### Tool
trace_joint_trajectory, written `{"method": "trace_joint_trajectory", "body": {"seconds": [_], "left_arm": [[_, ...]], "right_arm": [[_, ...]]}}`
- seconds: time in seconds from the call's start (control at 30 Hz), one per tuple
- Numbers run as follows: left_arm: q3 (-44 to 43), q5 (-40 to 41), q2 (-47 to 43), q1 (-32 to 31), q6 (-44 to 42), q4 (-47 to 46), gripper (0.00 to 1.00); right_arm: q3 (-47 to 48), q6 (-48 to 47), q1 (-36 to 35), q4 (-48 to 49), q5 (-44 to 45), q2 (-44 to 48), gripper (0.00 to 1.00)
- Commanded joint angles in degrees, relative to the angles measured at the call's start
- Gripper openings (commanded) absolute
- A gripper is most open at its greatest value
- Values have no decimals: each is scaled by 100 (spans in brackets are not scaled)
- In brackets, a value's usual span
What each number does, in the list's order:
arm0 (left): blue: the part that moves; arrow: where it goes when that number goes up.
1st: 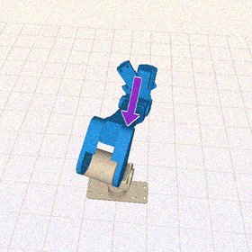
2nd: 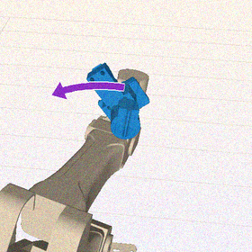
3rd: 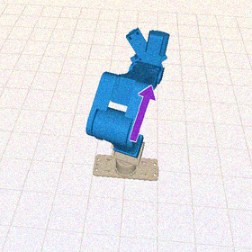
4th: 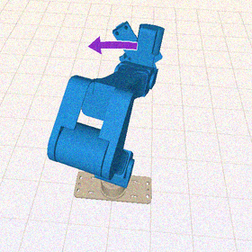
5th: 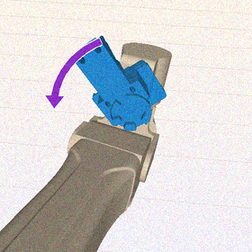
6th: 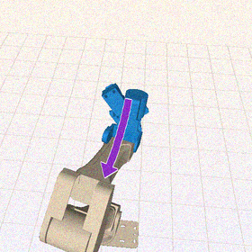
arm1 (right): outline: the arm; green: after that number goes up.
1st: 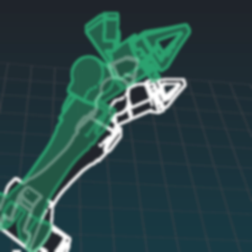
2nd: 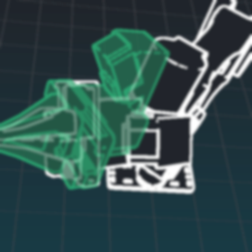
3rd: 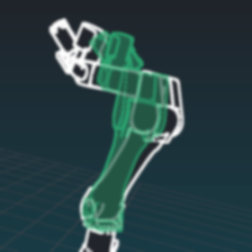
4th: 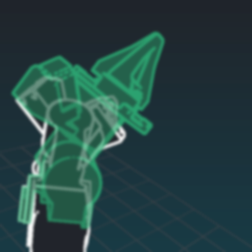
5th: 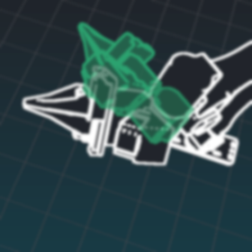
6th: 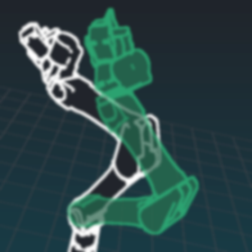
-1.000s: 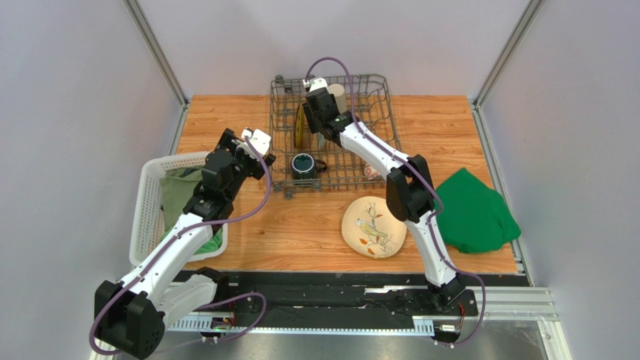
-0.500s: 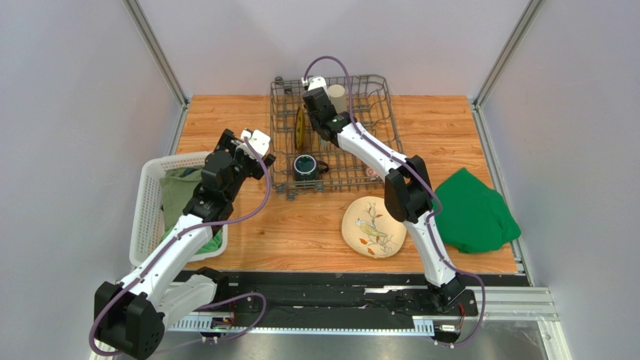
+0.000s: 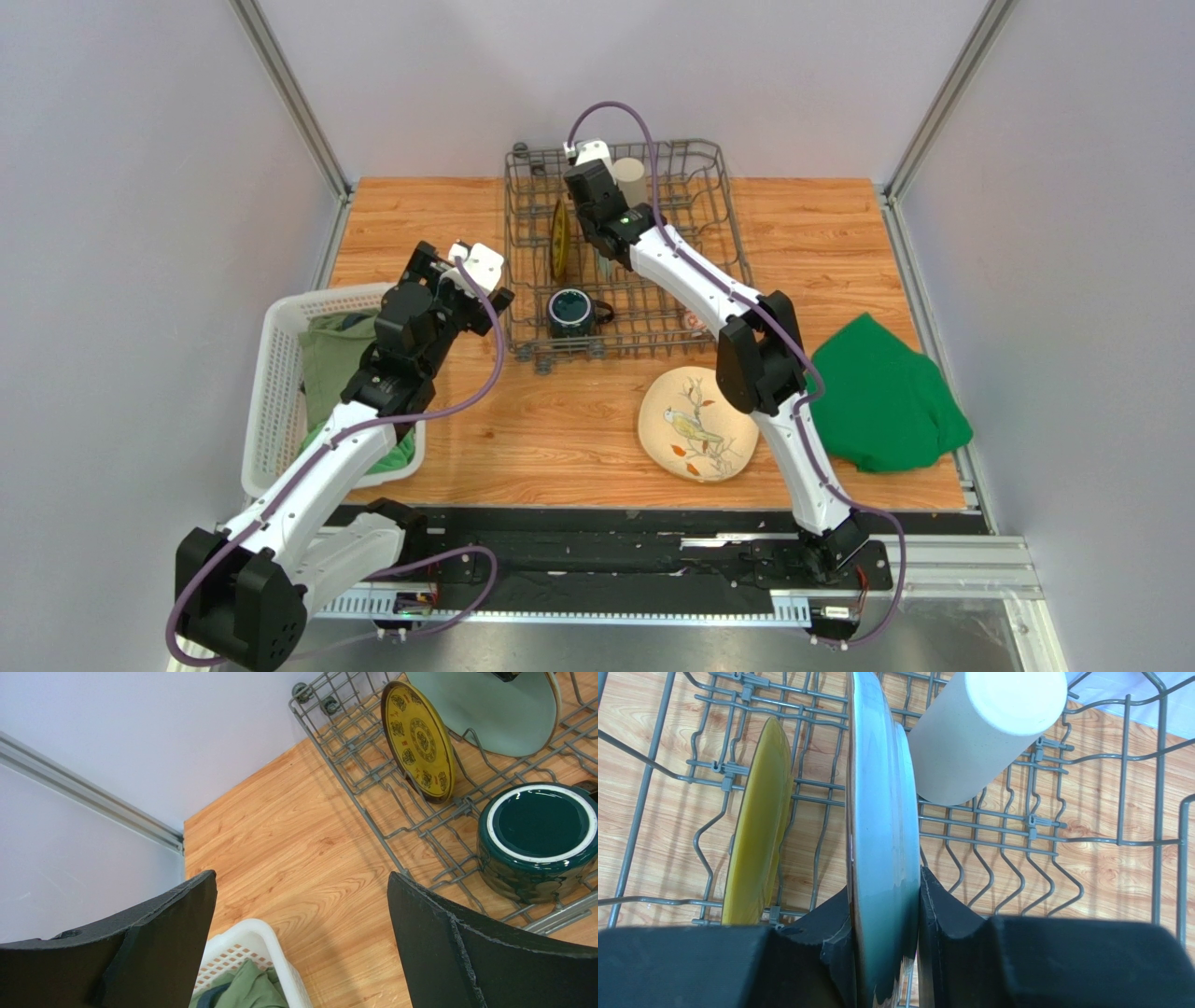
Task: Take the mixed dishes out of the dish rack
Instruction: Pick up the plate from the dish rack.
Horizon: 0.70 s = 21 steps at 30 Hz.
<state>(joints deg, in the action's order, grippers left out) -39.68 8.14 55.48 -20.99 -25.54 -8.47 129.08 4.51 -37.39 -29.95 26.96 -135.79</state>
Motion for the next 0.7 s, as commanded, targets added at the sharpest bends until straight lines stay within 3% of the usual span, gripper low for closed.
{"method": "trace_joint_trajectory", "body": {"seconds": [0.0,0.67], "left_arm": [[22,3,-117,8,146,-208,99],[39,65,-161,16,111,-225,99]], "right_arm": [[548,23,-76,324,204,184,2],[812,155,-216,192,398,482,0]]}}
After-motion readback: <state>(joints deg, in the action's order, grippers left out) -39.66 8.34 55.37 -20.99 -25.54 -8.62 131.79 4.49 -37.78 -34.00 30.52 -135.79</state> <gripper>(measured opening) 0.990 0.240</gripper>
